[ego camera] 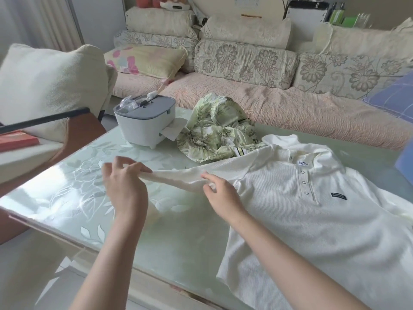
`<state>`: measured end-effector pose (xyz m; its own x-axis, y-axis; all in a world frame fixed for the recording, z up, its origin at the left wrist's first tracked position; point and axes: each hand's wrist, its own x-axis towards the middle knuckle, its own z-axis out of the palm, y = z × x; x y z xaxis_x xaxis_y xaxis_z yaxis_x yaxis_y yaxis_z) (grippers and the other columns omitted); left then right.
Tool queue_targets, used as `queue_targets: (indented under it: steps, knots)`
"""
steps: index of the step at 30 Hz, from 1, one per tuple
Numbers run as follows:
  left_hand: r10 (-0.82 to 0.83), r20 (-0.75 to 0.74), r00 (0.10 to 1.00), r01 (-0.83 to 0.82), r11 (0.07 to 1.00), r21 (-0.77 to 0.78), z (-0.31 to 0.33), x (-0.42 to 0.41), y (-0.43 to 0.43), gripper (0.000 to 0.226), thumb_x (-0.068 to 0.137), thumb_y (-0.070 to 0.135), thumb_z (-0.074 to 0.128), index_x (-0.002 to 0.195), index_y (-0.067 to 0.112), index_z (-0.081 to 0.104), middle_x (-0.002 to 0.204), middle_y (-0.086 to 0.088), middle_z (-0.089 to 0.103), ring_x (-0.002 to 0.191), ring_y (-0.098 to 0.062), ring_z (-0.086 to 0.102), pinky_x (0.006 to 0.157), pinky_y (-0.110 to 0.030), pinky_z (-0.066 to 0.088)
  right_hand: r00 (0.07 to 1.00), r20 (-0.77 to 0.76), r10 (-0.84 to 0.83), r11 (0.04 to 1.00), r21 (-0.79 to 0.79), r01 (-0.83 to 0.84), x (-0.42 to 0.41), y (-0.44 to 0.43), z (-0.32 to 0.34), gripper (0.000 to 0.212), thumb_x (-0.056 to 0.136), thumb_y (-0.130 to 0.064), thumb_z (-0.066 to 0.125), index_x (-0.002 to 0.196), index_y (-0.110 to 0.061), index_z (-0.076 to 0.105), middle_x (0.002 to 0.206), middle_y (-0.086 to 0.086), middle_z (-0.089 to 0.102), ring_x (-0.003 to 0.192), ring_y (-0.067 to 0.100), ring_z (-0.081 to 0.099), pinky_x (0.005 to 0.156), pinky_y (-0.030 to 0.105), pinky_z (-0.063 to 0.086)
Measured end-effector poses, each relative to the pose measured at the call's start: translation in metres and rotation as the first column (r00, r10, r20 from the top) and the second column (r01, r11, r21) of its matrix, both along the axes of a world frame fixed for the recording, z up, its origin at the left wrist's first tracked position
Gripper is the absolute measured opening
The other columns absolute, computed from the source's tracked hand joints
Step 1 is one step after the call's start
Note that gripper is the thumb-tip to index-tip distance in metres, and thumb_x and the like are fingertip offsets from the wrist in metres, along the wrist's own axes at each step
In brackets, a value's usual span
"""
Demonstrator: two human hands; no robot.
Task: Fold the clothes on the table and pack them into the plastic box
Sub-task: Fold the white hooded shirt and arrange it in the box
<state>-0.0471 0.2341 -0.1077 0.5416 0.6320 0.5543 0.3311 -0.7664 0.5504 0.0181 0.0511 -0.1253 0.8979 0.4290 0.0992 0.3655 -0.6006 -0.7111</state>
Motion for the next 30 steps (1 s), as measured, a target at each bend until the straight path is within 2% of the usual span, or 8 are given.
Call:
queue_targets:
  steps: [2,4,6,9,17,23,26,30]
  knots:
    - [-0.063,-0.282,0.957,0.062,0.998,-0.014,-0.003,0.003,0.000,0.043,0.074,-0.011,0.050,0.082,0.022,0.077,0.096,-0.007,0.063,0.098,-0.031,0.040,0.083,-0.036,0.031,0.996,0.036,0.078,0.984,-0.163,-0.071,0.001,0.005,-0.007,0.036,0.100,-0.019,0.039,0.132,-0.015,0.054,0.132,0.004,0.057,0.125,0.017,0.045,0.103,0.028,0.026]
    - [-0.138,-0.647,0.750,0.115,0.990,-0.078,-0.011,0.005,-0.007,0.033,0.082,0.008,0.056,0.095,0.033,0.073,0.109,-0.001,0.060,0.112,-0.028,0.036,0.092,-0.035,0.024,0.991,0.063,0.122,0.963,-0.250,-0.102,0.000,0.008,-0.015,0.033,0.101,-0.019,0.037,0.120,-0.008,0.061,0.126,0.006,0.060,0.124,0.023,0.045,0.101,0.028,0.023]
    - [-0.161,-0.805,0.571,0.178,0.982,-0.070,-0.019,0.005,-0.015,0.024,0.088,0.027,0.053,0.106,0.034,0.068,0.117,0.004,0.058,0.119,-0.023,0.031,0.093,-0.036,0.021,0.986,0.118,0.114,0.962,-0.262,-0.080,0.000,0.010,-0.021,0.031,0.100,-0.018,0.039,0.105,-0.006,0.067,0.115,0.006,0.065,0.113,0.024,0.052,0.099,0.031,0.031]
    - [-0.163,-0.751,0.640,0.175,0.982,-0.064,-0.022,0.002,-0.019,0.027,0.088,0.024,0.048,0.110,0.024,0.064,0.113,0.001,0.063,0.122,-0.022,0.038,0.096,-0.036,0.022,0.982,0.183,0.046,0.968,-0.251,0.002,0.008,0.015,-0.020,0.026,0.097,-0.017,0.043,0.097,-0.010,0.068,0.099,0.006,0.068,0.098,0.025,0.056,0.091,0.032,0.036]
    - [-0.113,-0.451,0.885,0.039,0.985,-0.170,-0.020,0.005,0.014,0.034,0.095,0.015,0.047,0.128,0.017,0.055,0.125,-0.009,0.056,0.121,-0.028,0.047,0.097,-0.035,0.033,0.989,0.076,0.129,0.964,-0.243,-0.107,0.047,0.059,-0.009,0.034,0.094,-0.011,0.048,0.123,-0.023,0.062,0.123,0.001,0.055,0.122,0.019,0.043,0.101,0.033,0.036]
    - [-0.194,-0.600,0.776,0.049,0.967,-0.250,-0.041,0.023,0.031,0.060,0.088,0.025,0.062,0.142,0.018,0.037,0.135,-0.008,0.050,0.127,-0.030,0.041,0.105,-0.037,0.029,0.981,0.007,0.196,0.875,-0.452,-0.172,0.063,0.083,-0.013,0.035,0.092,-0.017,0.060,0.127,-0.023,0.056,0.127,0.004,0.039,0.125,0.020,0.033,0.097,0.034,0.037]
    - [-0.139,-0.575,0.806,0.019,0.978,-0.209,-0.046,0.028,0.029,0.043,0.086,0.022,0.063,0.128,0.021,0.053,0.119,-0.002,0.062,0.118,-0.027,0.042,0.101,-0.034,0.025,0.982,0.114,0.153,0.886,-0.456,-0.085,0.064,0.087,-0.010,0.007,0.090,-0.018,0.062,0.092,-0.022,0.057,0.108,0.001,0.055,0.108,0.020,0.050,0.077,0.029,0.037]
    - [0.028,-0.371,0.928,-0.075,0.991,-0.115,-0.042,0.031,0.024,0.028,0.090,0.008,0.051,0.110,0.019,0.069,0.109,-0.010,0.060,0.110,-0.032,0.039,0.096,-0.034,0.021,0.950,0.311,0.013,0.978,-0.203,0.053,0.057,0.094,-0.006,0.002,0.094,-0.016,0.053,0.092,-0.016,0.051,0.080,0.003,0.066,0.076,0.027,0.060,0.062,0.032,0.042]
